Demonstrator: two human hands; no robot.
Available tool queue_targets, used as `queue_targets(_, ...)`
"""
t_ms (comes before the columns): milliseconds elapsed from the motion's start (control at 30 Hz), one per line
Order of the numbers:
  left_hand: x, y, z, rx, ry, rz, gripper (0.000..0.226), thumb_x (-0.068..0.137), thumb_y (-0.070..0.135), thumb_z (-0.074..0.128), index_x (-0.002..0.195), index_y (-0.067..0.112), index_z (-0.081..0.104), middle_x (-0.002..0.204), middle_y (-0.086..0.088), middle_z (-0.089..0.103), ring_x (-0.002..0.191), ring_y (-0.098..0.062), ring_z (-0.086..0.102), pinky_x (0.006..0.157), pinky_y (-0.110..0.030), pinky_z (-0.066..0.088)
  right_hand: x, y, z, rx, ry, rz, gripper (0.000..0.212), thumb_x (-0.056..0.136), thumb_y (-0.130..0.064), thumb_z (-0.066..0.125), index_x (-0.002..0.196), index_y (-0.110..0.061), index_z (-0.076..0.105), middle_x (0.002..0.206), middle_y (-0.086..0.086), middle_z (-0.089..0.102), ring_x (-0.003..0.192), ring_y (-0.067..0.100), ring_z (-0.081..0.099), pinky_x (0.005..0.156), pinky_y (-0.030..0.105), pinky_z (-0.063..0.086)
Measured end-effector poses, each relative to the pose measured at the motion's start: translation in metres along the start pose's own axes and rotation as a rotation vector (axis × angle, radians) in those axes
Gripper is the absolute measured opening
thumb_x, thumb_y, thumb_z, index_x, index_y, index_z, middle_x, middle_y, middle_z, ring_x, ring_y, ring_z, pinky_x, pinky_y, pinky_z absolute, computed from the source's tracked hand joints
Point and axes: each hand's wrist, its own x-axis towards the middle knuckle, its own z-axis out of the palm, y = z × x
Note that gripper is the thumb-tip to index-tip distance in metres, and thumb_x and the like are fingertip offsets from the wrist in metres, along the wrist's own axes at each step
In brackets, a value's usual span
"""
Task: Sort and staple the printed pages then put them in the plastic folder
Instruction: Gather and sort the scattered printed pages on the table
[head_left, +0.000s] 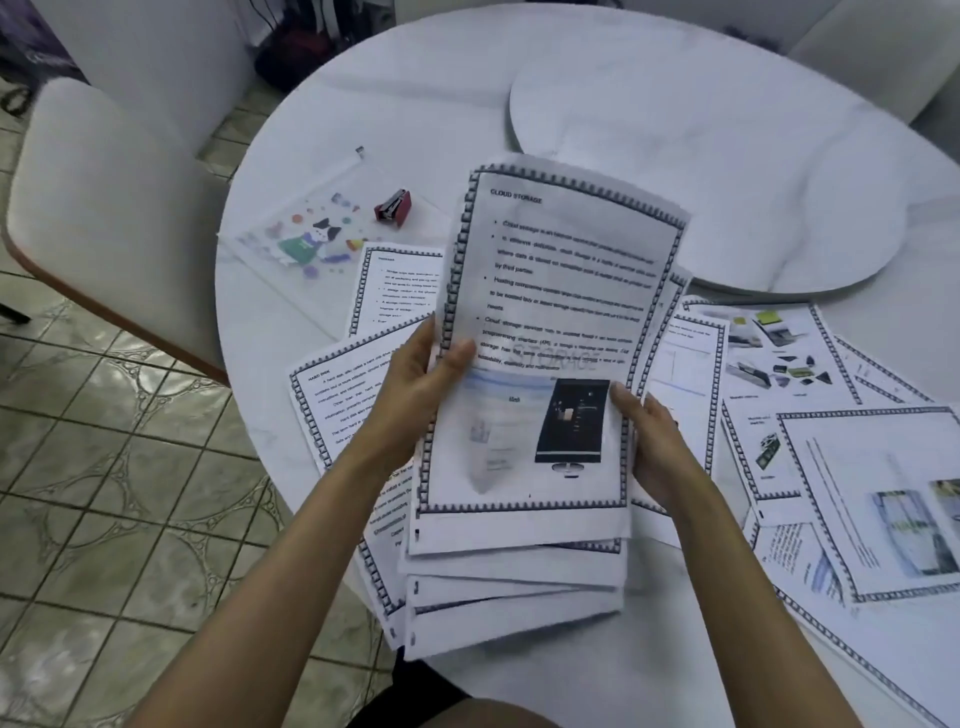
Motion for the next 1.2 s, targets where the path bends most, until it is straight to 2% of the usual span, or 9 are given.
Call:
queue_targets(67,0.000,0.005,-0.001,0.005,0.022,0.016,0.020,0.092,0.015,0.050,0.105,0.028,0.058,0.094,0.015,0.071,0.088,-0.007,0.068,0.070,-0.023,0.056,-0.003,-0.005,0.001,-0.012,-0.019,-0.064,0.094,0.037,-0.064,0.083,0.113,-0.013,0.062,0.100,0.005,0.073,0.093,0.021,0.070,0.070,0.030,0.058)
queue_targets(333,-0.017,-0.022,-0.028,0.133,0.199,-0.077,0.017,0.095,0.014,0.047,0.107,0.021,0.056,0.090,0.002,0.068,0.080,-0.014,0.063,0.072,-0.028,0.052,-0.007,-0.013,-0.020,-0.171,0.095,-0.261,0.069,0.047,-0.070,0.074,0.099,-0.025,0.067,0.092,-0.006,0.075,0.089,0.016,0.071,0.074,0.028,0.058)
queue_targets(467,-0.051,-0.050,-0.041,0.463,0.452,-0.073,0.017,0.091,0.012,0.054,0.105,0.020,0.059,0.101,0.001,0.064,0.092,-0.015,0.058,0.074,-0.018,0.046,-0.007,-0.015,-0.036,-0.206,0.149,-0.297,0.061,0.055,-0.068,0.071,0.098,-0.026,0.065,0.085,-0.013,0.074,0.081,0.005,0.070,0.064,0.016,0.056)
queue_targets(567,-0.077,-0.070,-0.050,0.787,0.547,-0.083,0.021,0.088,0.010,0.058,0.109,0.013,0.061,0.105,-0.009,0.055,0.101,-0.025,0.052,0.082,-0.027,0.040,-0.002,-0.014,-0.049,-0.234,0.199,-0.279,0.029,0.087,-0.034,0.061,0.111,-0.018,0.061,0.095,-0.007,0.069,0.080,0.000,0.067,0.065,0.013,0.055)
queue_targets(633,-0.089,-0.079,-0.054,0.939,0.548,-0.131,0.023,0.087,0.014,0.061,0.110,0.012,0.062,0.107,-0.012,0.052,0.107,-0.032,0.046,0.090,-0.037,0.037,0.000,-0.014,-0.056,-0.246,0.204,-0.278,0.038,0.087,-0.033,0.060,0.120,-0.014,0.058,0.099,-0.005,0.066,0.076,-0.005,0.066,0.066,0.011,0.054)
queue_targets(733,-0.104,-0.086,-0.049,1.054,0.551,-0.269,0.034,0.085,0.023,0.064,0.117,0.014,0.056,0.121,-0.012,0.044,0.118,-0.030,0.032,0.098,-0.040,0.030,-0.002,-0.017,-0.059,-0.290,0.217,-0.296,0.089,0.049,-0.076,0.068,0.119,-0.022,0.058,0.095,-0.017,0.068,0.081,-0.006,0.065,0.071,0.013,0.055)
queue_targets(800,-0.110,-0.090,-0.044,1.059,0.593,-0.302,0.042,0.082,0.026,0.067,0.120,0.014,0.053,0.128,-0.014,0.038,0.122,-0.031,0.028,0.101,-0.045,0.029,-0.002,-0.020,-0.062,-0.287,0.217,-0.294,0.107,0.034,-0.084,0.067,0.120,-0.022,0.057,0.086,-0.023,0.069,0.082,-0.008,0.065,0.073,0.012,0.054)
queue_targets(1000,-0.120,-0.089,-0.053,0.846,0.727,-0.375,0.065,0.079,0.021,0.071,0.133,0.005,0.039,0.133,-0.022,0.034,0.125,-0.036,0.029,0.102,-0.043,0.029,-0.006,-0.026,-0.065,-0.252,0.174,-0.306,0.110,0.035,-0.082,0.069,0.122,-0.015,0.057,0.083,-0.028,0.069,0.081,-0.007,0.066,0.068,0.011,0.054)
queue_targets(1200,-0.123,-0.084,-0.069,0.500,0.746,-0.518,0.061,0.088,0.021,0.061,0.139,0.007,0.031,0.123,-0.021,0.056,0.110,-0.034,0.055,0.079,-0.033,0.040,-0.010,-0.029,-0.066,-0.219,0.126,-0.300,0.106,0.035,-0.079,0.072,0.119,-0.016,0.058,0.085,-0.025,0.071,0.082,-0.003,0.068,0.069,0.014,0.055)
